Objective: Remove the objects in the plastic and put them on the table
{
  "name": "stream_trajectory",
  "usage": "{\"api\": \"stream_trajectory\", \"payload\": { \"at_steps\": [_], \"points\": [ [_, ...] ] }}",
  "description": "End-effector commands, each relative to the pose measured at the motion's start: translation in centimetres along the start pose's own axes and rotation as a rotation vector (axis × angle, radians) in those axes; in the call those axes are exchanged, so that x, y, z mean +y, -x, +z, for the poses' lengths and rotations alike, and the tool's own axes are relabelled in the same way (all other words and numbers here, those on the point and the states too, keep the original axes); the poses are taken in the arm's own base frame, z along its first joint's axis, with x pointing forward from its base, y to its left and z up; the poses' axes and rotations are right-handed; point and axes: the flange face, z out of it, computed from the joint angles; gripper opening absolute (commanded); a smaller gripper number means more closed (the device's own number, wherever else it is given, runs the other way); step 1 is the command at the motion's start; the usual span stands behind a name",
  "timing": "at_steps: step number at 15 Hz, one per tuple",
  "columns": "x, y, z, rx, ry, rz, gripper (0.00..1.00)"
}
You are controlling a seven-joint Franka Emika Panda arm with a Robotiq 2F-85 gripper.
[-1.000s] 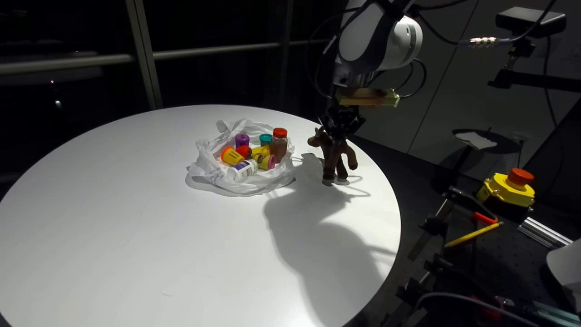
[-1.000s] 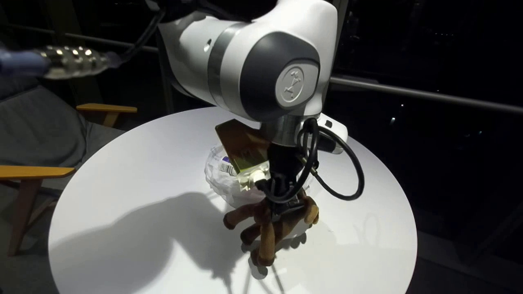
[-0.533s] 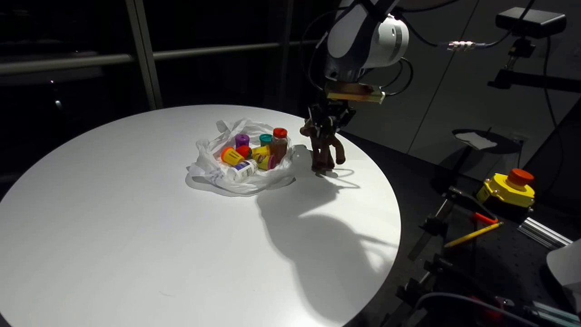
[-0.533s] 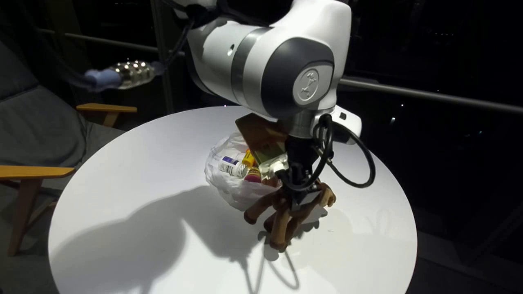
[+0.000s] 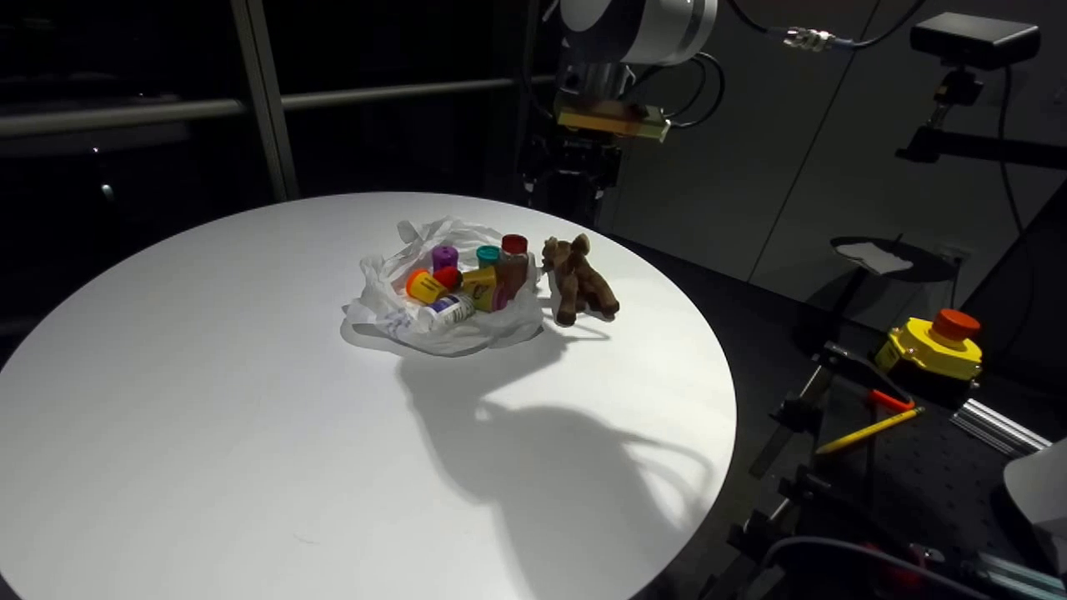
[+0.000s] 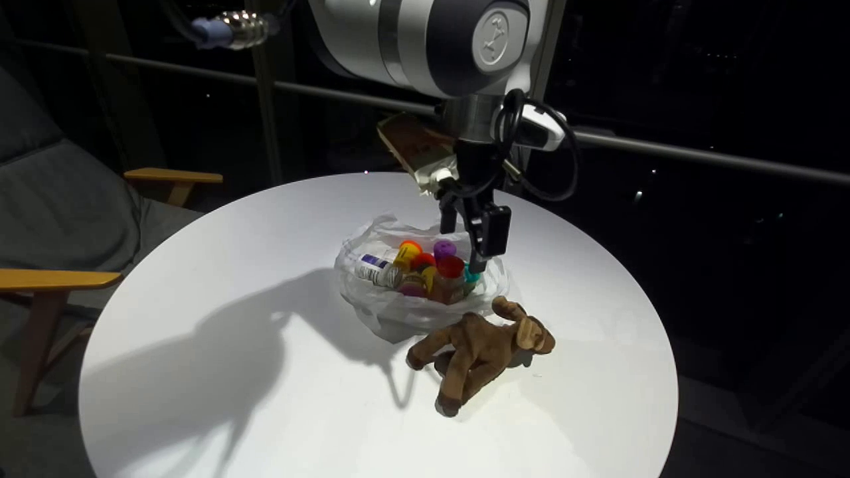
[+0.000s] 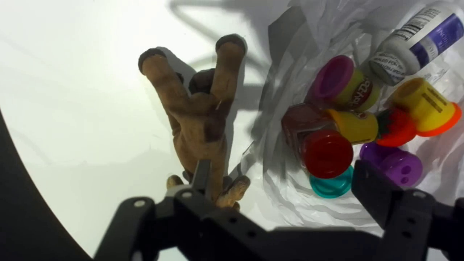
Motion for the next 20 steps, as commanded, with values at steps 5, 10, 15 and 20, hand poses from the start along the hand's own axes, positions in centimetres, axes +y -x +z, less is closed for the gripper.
{"api": "stream_trajectory", "payload": {
  "at_steps": [5,10,15,20],
  "points": [
    [-4.3,-0.3,3.8,-0.079,-0.014,-0.072,1.00],
    [-5.4,-2.2,6.5,-0.025,0.008,-0.106,1.00],
    [-6.3,-3.8,8.0,-0.011,0.006,-0.120,1.00],
    [-6.4,-4.6,9.3,-0.008,0.026,-0.130,0.51]
  ]
}}
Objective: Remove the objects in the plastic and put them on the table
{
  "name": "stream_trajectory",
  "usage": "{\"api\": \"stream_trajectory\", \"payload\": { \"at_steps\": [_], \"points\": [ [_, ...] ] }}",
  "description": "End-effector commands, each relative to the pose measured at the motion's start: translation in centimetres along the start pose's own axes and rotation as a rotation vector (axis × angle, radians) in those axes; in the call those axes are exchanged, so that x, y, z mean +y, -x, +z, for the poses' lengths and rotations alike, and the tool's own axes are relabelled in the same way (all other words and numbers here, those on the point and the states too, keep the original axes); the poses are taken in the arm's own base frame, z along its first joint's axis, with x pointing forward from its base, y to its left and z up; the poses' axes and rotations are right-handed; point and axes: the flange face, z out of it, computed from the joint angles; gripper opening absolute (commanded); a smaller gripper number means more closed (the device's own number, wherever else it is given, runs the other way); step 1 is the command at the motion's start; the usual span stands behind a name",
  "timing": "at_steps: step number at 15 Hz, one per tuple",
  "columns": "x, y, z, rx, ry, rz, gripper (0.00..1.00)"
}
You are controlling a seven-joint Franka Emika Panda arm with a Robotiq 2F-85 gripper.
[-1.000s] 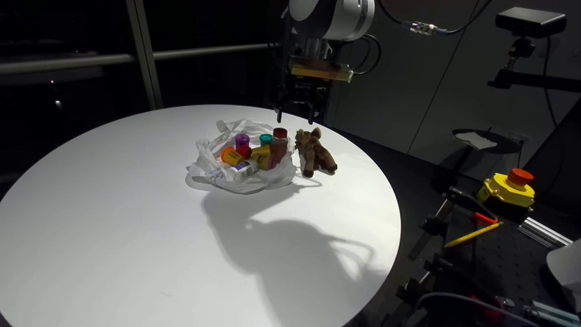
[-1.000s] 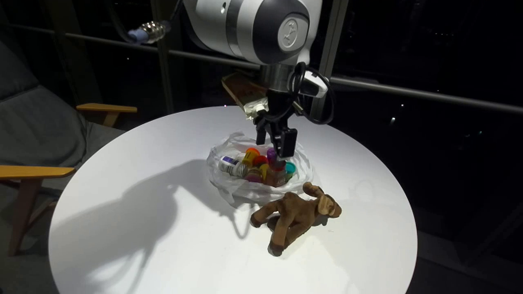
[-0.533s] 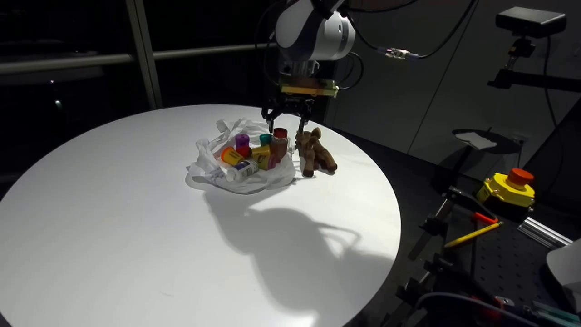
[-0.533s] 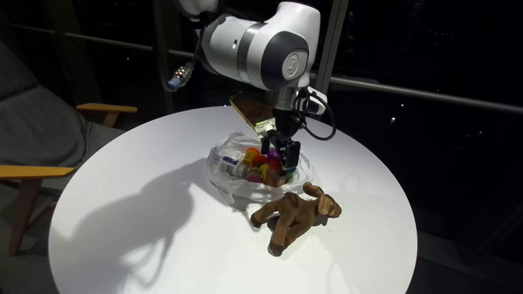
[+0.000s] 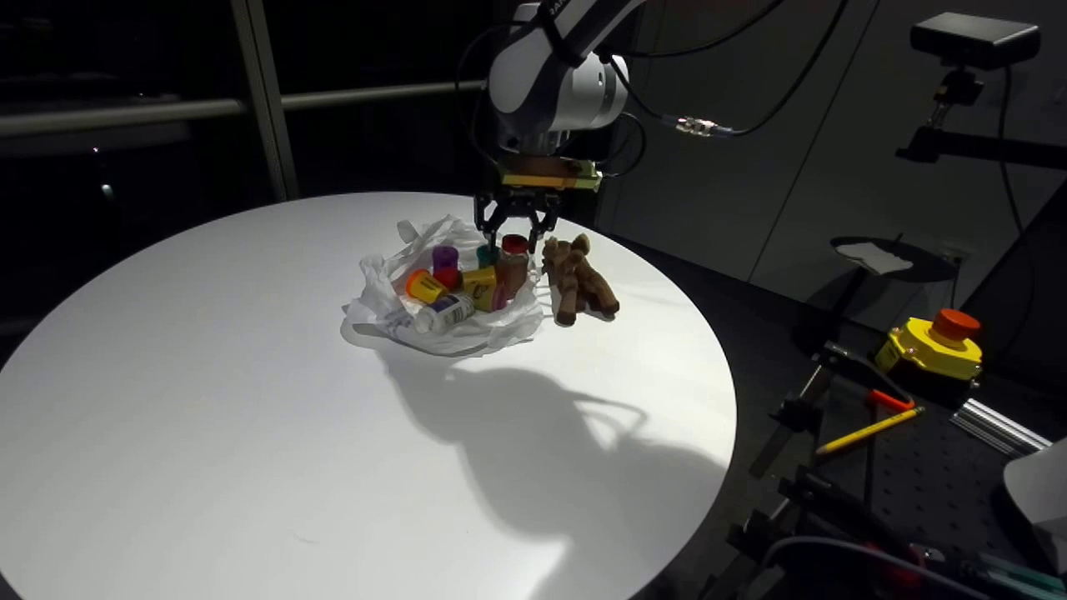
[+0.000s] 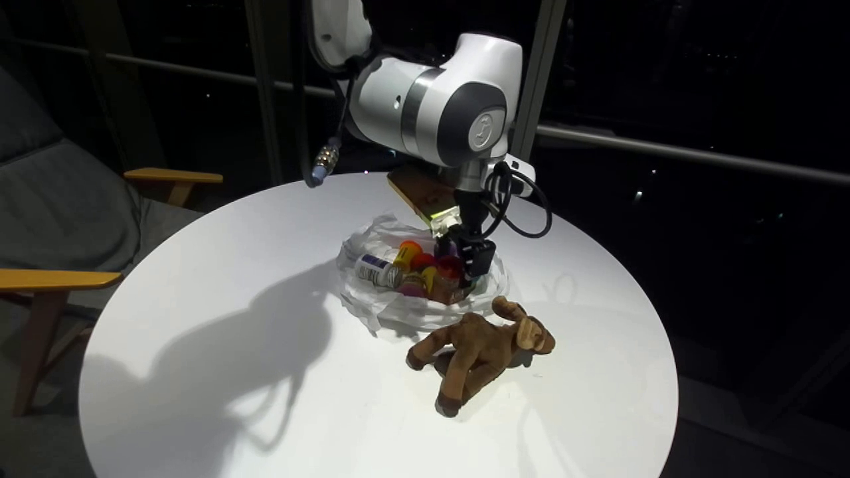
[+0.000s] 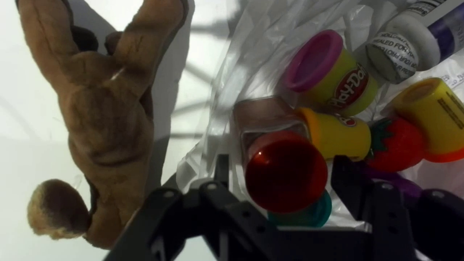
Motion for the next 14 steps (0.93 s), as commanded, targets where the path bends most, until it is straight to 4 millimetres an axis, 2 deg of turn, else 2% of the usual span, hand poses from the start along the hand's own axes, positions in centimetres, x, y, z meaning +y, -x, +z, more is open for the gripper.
{"api": "stream_trajectory", "payload": {
  "at_steps": [1,3,9,11,14],
  "points": [
    [-0.2,-1.4,0.2,0.016,0.020,-0.019,0.42],
    [0.1,-1.6,-0.2,0.024,0.027,-0.014,0.27],
    [0.9,-1.7,-3.7,0.047,0.024,0.006,0.24],
    [0.2,-1.1,-6.3,0.043,0.001,0.006,0.24],
    [-1.8,1.6,-10.9,0.016,-0.006,-0.019,0.24]
  ]
}}
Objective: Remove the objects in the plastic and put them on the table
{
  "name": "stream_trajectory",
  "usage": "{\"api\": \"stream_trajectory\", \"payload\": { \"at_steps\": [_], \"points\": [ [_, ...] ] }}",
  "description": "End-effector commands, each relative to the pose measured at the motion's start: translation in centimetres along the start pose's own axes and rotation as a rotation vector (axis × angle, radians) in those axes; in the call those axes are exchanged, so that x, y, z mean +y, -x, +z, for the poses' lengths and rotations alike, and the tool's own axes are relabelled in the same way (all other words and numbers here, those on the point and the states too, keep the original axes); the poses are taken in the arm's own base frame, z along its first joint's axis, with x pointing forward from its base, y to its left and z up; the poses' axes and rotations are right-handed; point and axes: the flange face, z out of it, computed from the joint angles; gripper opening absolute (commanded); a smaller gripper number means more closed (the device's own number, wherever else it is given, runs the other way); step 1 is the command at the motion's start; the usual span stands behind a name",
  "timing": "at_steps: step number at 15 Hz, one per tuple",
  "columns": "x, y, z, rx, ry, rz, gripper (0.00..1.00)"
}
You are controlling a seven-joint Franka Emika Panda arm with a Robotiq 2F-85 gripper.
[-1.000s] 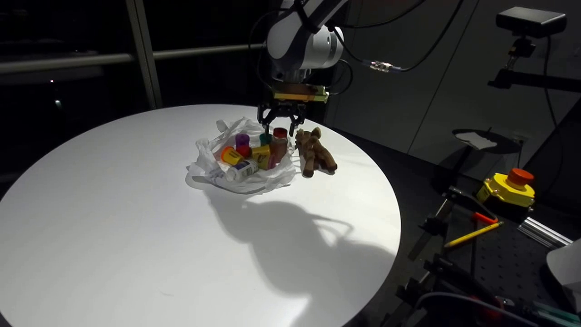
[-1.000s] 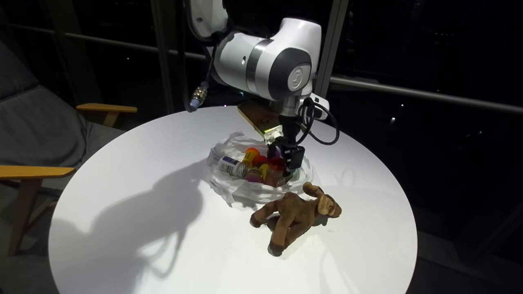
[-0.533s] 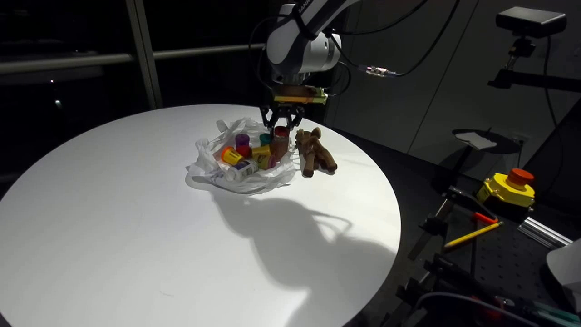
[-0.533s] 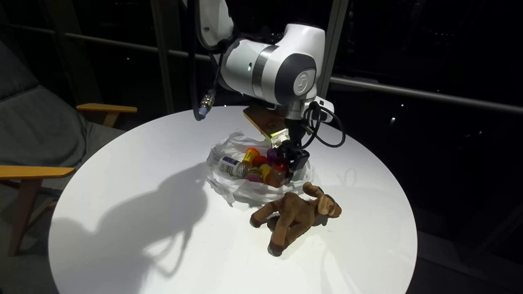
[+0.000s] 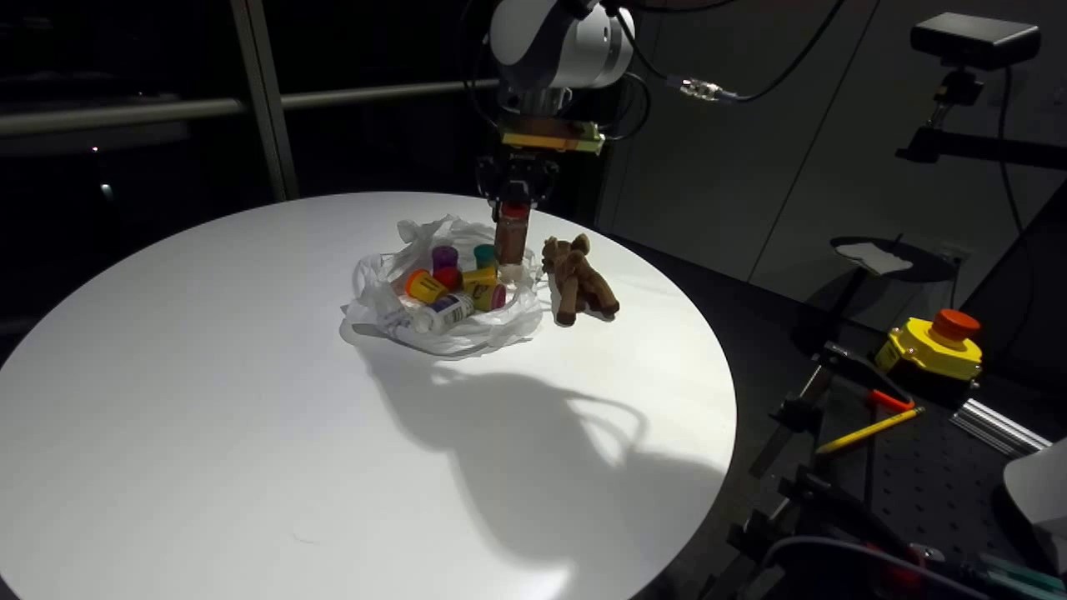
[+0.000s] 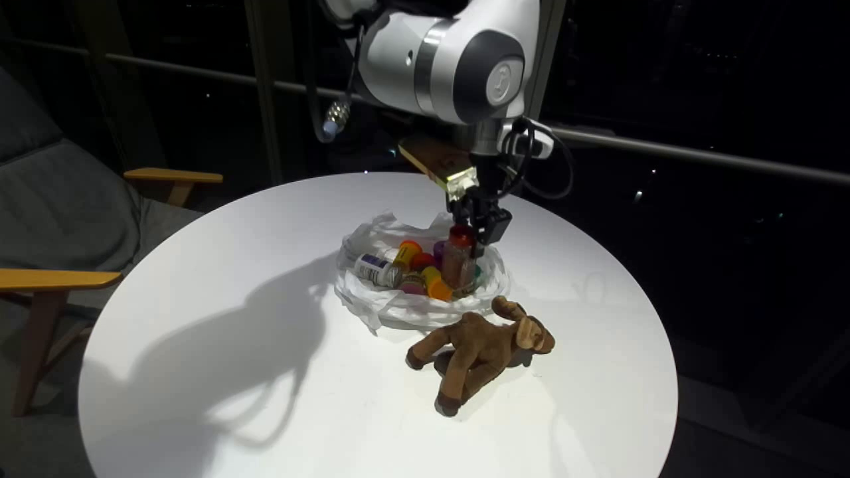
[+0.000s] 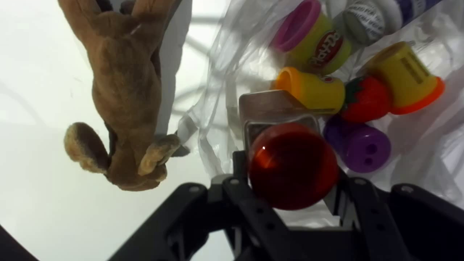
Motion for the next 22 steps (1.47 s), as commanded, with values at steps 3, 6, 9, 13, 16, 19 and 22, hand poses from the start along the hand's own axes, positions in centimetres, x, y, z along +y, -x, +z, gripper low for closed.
{"api": "stream_trajectory", "payload": {
  "at_steps": [3,6,9,13,16,19,22],
  "points": [
    [-3.3,5.9,-9.2,-0.098,0.016,-0.110,0.24],
    [-7.2,10.7,-8.8,-0.182,0.022,-0.212,0.24],
    [-10.7,15.8,-5.8,-0.230,0.016,-0.296,0.24],
    [-13.5,21.7,-1.2,-0.253,0.020,-0.380,0.24],
    [-15.0,24.8,0.4,-0.219,0.018,-0.448,0.24],
    [-16.0,27.0,1.6,-0.167,0.007,-0.517,0.24],
    [-16.8,28.6,2.3,-0.093,-0.020,-0.562,0.24]
  ]
}}
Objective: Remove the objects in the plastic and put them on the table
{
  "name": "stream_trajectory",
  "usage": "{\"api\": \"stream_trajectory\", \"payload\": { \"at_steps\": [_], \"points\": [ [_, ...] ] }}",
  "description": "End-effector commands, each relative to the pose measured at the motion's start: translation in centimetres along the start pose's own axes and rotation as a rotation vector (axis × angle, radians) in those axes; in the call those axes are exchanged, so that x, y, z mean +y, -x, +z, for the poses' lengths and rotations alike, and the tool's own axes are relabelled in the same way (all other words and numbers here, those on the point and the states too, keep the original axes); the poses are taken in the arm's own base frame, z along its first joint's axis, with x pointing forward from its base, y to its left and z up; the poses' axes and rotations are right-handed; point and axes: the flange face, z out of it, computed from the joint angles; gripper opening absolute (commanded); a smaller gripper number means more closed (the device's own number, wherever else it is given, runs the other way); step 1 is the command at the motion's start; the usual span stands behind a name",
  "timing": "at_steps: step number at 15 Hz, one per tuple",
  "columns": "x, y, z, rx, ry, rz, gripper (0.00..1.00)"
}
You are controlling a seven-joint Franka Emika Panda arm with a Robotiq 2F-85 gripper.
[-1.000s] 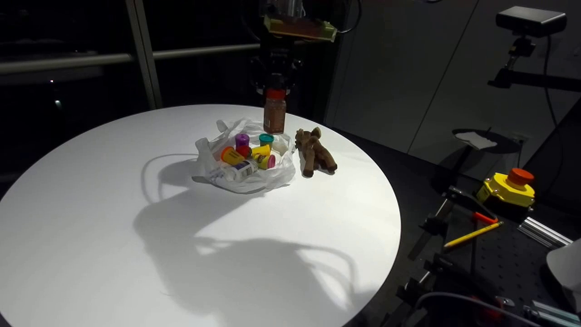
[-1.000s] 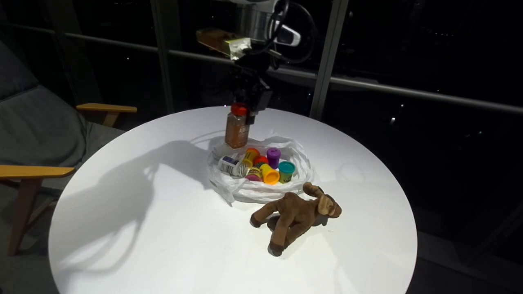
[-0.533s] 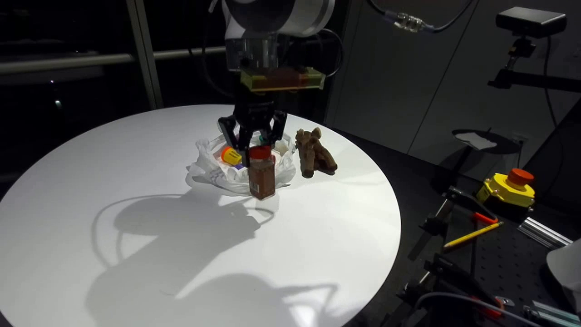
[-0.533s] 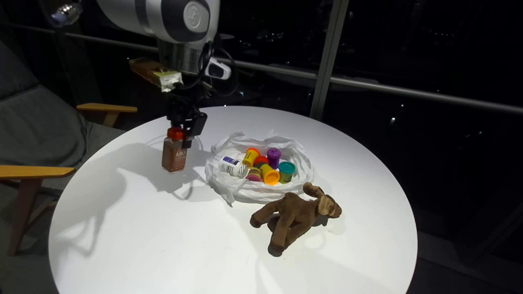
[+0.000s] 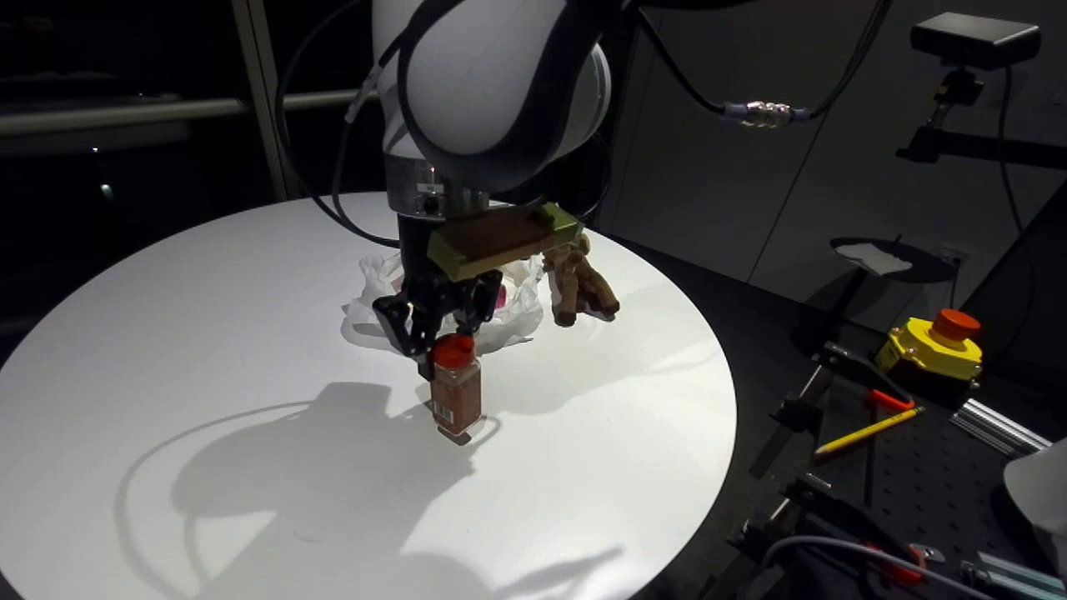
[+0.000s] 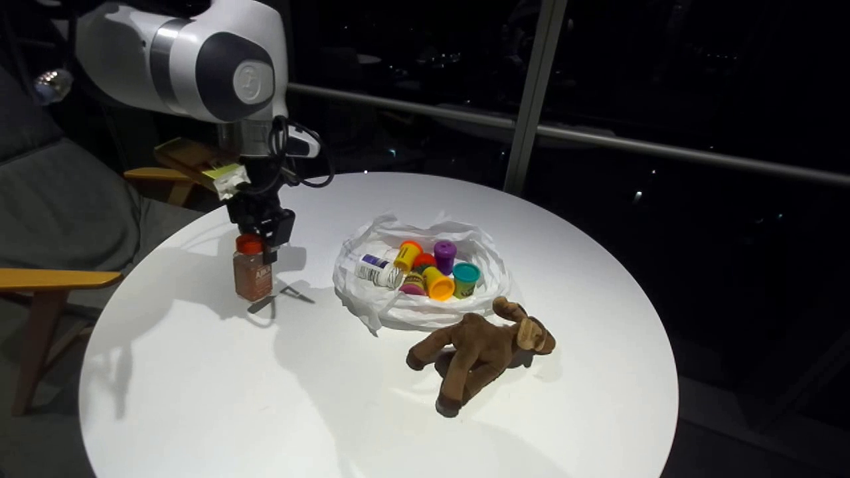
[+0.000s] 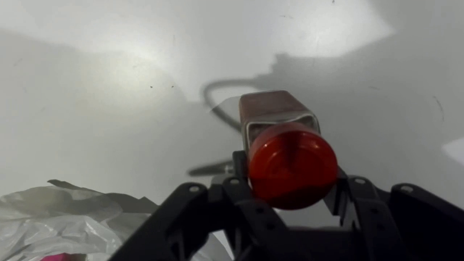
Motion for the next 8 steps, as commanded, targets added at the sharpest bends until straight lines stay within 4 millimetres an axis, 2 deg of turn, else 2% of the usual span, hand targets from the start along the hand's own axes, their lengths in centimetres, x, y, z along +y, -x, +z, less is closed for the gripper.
{"api": "stream_trajectory", "payload": {
  "at_steps": [1,4,5,6,8],
  "points": [
    [-1.5,1.1,0.3,0.094,-0.008,-0.063,0.24],
    [-2.6,2.0,1.6,0.117,-0.017,-0.093,0.24],
    [-2.9,2.0,1.5,0.130,-0.024,-0.093,0.74],
    [-3.0,2.0,1.2,0.145,-0.026,-0.094,0.75],
    [-3.2,1.3,-0.2,0.176,-0.038,-0.084,0.89]
  ]
}}
